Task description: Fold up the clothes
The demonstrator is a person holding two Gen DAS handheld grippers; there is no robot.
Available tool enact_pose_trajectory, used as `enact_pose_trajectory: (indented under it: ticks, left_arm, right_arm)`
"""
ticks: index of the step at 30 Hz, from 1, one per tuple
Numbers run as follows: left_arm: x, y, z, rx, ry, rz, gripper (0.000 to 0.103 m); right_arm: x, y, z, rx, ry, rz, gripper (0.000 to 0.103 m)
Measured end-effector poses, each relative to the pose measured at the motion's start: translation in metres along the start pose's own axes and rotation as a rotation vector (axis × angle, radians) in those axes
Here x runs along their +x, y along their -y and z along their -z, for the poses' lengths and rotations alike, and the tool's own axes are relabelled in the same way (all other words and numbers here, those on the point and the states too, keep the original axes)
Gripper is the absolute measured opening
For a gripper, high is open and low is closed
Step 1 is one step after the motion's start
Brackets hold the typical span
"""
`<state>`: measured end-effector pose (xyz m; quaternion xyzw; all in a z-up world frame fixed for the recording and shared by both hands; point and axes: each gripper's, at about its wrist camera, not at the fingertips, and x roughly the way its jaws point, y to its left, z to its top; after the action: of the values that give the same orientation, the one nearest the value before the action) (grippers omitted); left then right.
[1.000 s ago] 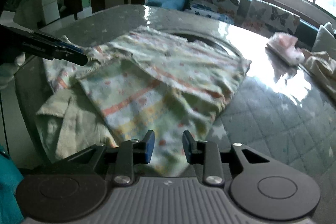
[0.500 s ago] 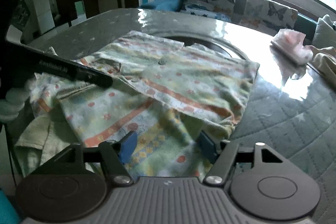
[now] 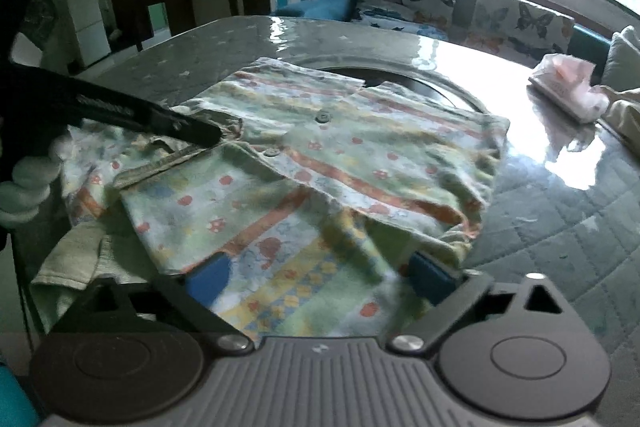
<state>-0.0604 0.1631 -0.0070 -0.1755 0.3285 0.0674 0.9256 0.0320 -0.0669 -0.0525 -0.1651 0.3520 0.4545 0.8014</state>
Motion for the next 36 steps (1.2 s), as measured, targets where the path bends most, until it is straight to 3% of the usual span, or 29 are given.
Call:
enact_pose_trajectory:
  ticks: [5,13,18,21,29,36]
  left_arm:
    - [-0.044,-0.038,0.005,-0.095,0.091,-0.120,0.041]
    - [-0.100,-0.123,0.017,-0.280,0.190,-0.469,0.043]
    - [-0.110,-0.167,0.024,-0.344,0.183,-0.613,0.043]
    - [-0.108,-0.184,0.024,-0.352,0.183,-0.638,0.043]
    - [-0.105,-0.198,0.029,-0.388,0.175,-0.597,0.043]
    - [-0.107,-0.202,0.026,-0.400,0.199,-0.651,0.047]
  right_arm:
    - [0.004,-0.002,-0.002,0.023,-0.004,0.002,0.103]
    - [0.007,-0.006,-0.004,0.004,-0.033,0.023,0.103]
    - [0.008,-0.006,-0.005,0.003,-0.040,0.023,0.103]
    - [0.008,-0.007,-0.005,0.001,-0.039,0.027,0.103]
    - [0.006,-0.004,-0.007,0.033,-0.038,0.015,0.103]
    - [0.005,-0.006,-0.007,0.043,-0.035,0.008,0.103]
